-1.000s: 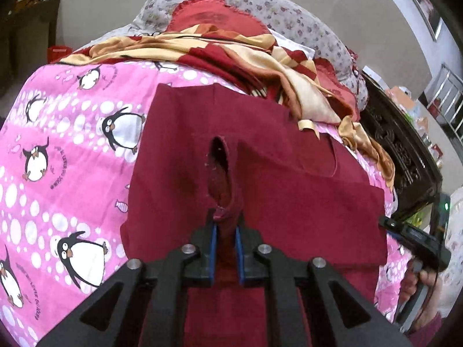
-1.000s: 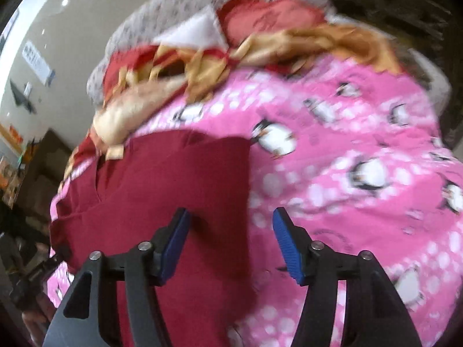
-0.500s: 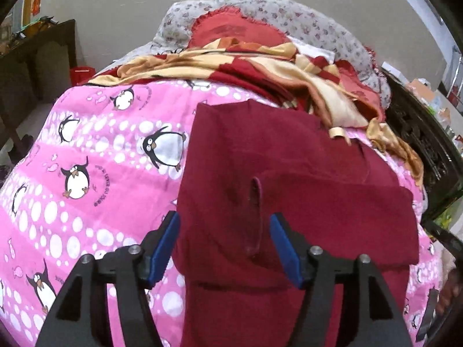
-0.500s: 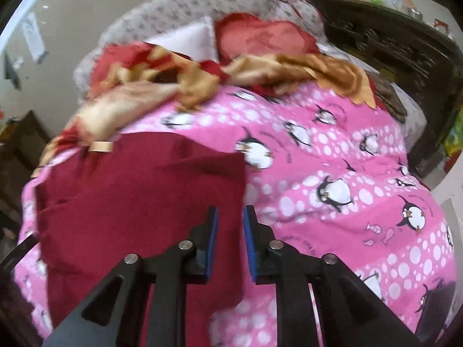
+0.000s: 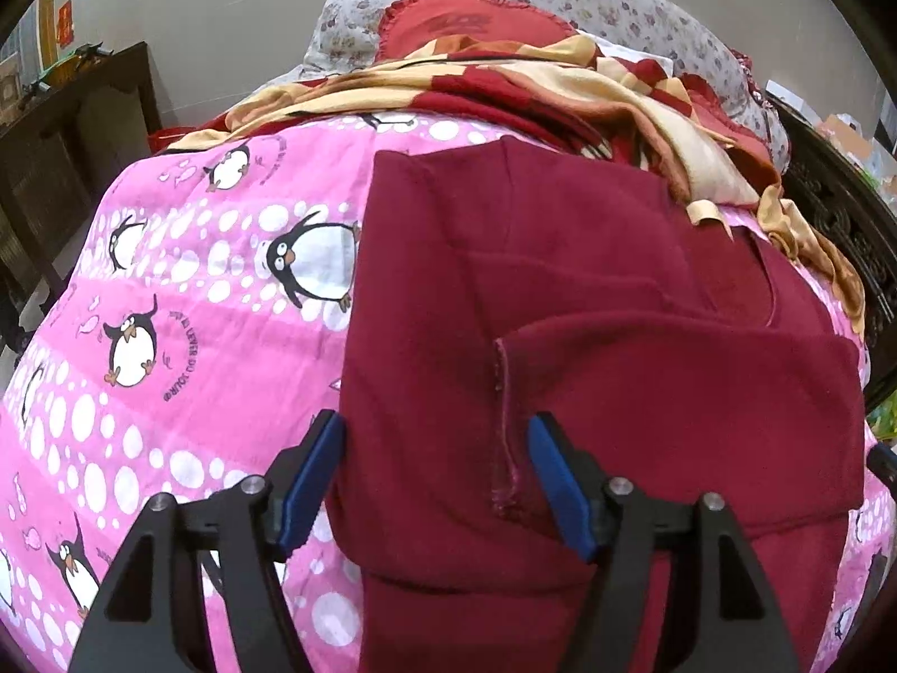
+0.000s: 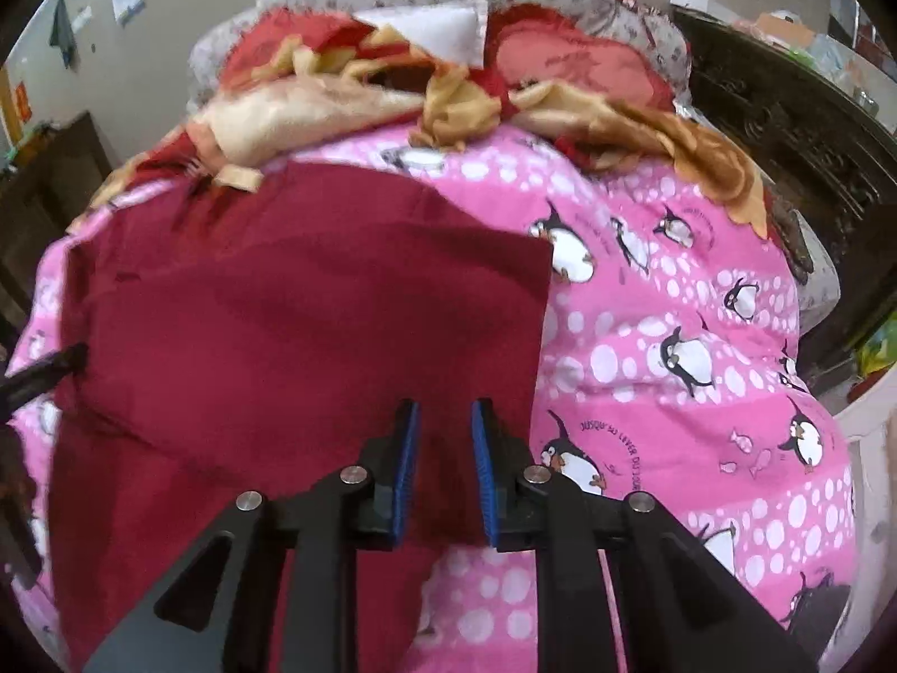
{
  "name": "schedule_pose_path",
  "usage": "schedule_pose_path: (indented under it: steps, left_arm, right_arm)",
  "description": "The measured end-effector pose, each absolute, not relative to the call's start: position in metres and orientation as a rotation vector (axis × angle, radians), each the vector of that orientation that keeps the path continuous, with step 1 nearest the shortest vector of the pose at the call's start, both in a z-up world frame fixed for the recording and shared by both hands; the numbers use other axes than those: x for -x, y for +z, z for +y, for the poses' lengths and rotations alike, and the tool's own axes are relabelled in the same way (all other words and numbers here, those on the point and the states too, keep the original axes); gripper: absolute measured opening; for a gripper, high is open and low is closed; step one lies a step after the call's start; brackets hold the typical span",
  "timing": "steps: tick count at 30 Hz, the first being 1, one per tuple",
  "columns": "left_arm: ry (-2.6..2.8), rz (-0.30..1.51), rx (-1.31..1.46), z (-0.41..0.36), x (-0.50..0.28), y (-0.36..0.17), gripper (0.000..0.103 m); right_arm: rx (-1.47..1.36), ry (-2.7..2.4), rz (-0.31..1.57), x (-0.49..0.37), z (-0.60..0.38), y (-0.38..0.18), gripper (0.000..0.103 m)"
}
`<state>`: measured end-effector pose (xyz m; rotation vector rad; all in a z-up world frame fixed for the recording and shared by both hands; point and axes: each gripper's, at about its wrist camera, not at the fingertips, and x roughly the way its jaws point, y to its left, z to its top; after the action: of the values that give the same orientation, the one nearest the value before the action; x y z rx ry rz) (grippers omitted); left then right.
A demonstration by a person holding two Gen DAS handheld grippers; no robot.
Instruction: Fold small clothes
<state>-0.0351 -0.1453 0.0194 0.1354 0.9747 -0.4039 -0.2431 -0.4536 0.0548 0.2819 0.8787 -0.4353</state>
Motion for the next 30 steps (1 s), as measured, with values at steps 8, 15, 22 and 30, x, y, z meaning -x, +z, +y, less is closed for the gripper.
schedule_pose_path:
  steps: [8, 15, 22, 30]
  left_arm:
    - [-0.415, 0.993, -0.144, -0.143, 0.037, 0.023, 0.074]
    - [-0.543, 1.073, -0.021, -0.094, 0.071, 0.042, 0.074]
    - [-0.566, 1.137, -0.065, -0.048, 0.125, 0.032, 0.075]
    - [-0.587, 1.165, -0.038, -0.020, 0.152, 0.032, 0.075]
  right_arm:
    - [-0.267, -0.453, 0.958, 0.236, -0.450, 0.021, 0.019]
    - [-0.293, -0.393, 0.897, 0.276, -0.438, 0.065, 0.029]
    - [-0.472, -0.299, 0.943, 0.323, -0.437, 0.037, 0.046]
    - [-0.422, -0.287, 0.914, 0.311, -0.416, 0.007, 0.003]
